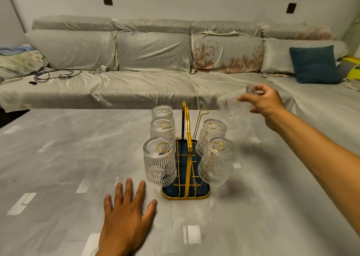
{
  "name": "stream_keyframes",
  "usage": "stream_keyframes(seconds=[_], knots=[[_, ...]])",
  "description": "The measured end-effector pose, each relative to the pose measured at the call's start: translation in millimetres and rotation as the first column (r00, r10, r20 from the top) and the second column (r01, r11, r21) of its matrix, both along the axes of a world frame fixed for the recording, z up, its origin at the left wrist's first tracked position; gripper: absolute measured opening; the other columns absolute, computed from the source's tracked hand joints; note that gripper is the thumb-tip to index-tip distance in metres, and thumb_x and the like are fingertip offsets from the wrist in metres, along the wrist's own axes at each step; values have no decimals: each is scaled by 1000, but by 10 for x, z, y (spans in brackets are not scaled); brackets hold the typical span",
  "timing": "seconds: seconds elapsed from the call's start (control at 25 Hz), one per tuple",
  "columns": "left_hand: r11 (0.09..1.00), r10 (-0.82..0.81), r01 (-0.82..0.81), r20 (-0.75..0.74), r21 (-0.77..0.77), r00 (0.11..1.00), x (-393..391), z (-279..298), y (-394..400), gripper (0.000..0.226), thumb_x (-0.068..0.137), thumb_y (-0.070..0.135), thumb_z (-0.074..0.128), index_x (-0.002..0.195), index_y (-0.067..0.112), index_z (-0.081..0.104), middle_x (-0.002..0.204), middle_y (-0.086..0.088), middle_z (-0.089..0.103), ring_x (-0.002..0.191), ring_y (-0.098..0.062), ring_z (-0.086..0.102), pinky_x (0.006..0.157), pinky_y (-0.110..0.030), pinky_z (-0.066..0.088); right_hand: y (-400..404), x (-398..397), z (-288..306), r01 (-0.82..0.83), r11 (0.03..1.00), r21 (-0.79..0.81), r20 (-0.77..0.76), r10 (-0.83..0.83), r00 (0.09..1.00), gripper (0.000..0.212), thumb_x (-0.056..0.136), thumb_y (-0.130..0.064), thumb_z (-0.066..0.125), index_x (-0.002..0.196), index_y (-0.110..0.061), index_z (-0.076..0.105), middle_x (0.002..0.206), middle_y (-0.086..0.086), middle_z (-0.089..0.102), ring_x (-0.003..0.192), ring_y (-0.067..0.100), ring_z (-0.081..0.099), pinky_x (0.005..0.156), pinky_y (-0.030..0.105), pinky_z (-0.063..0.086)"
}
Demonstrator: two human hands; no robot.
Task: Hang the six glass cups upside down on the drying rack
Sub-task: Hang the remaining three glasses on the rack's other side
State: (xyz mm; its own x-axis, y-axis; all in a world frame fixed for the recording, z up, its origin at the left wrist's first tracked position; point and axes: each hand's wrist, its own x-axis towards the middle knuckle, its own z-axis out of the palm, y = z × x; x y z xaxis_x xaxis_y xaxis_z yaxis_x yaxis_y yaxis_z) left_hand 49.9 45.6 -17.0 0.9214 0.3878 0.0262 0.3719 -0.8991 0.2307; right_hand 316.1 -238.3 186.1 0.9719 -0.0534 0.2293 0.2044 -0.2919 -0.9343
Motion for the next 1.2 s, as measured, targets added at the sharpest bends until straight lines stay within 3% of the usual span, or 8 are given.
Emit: stream_keyframes(seconds=[0.12,0.24,0.52,0.68,0.92,1.2], knots=[[1000,5,-5,1,-12,1000,-14,37,-6,78,77,77,-6,146,43,-16,159,3,-20,145,-21,-23,116,-50,-13,188,-118,348,46,999,-13,145,-43,988,72,47,-43,87,108,-26,53,107,3,60,93,20,59,74,36,52],[1000,11,-10,18,-26,1000,-24,70,-45,74,82,74,3,148,44,-9,161,3,-16,146,-21,-19,117,-49,-11,400,-183,456,69,996,-53,236,-55,970,65,51,-43,88,102,-23,54,105,1,61,96,21,59,79,38,52],[999,32,-33,-34,-16,999,25,115,-24,74,83,73,8,148,43,-10,161,2,-19,146,-23,-19,117,-49,-12,734,-63,162,20,985,-173,165,9,986,50,61,-39,86,98,-21,57,108,5,61,95,24,59,79,45,54],[999,36,-36,-40,-2,999,33,104,-28,74,84,73,8,148,43,-11,160,1,-19,146,-23,-20,116,-49,-13,854,-10,-33,-20,975,-220,144,53,988,45,61,-33,86,95,-23,58,106,3,59,92,21,57,71,34,49],[1000,28,-28,-29,-1,999,37,56,-7,73,83,74,7,147,44,-12,160,3,-20,146,-23,-22,115,-49,-15,975,13,-224,-56,941,-333,98,93,991,42,60,-26,87,91,-21,60,96,-1,58,88,18,55,62,28,43],[1000,23,-23,-24,6,999,41,21,3,75,81,75,3,146,43,-15,159,2,-23,145,-23,-23,114,-49,-16,1017,39,-304,-78,897,-435,0,87,996,39,60,-20,87,88,-21,61,96,1,58,83,19,57,62,31,45]])
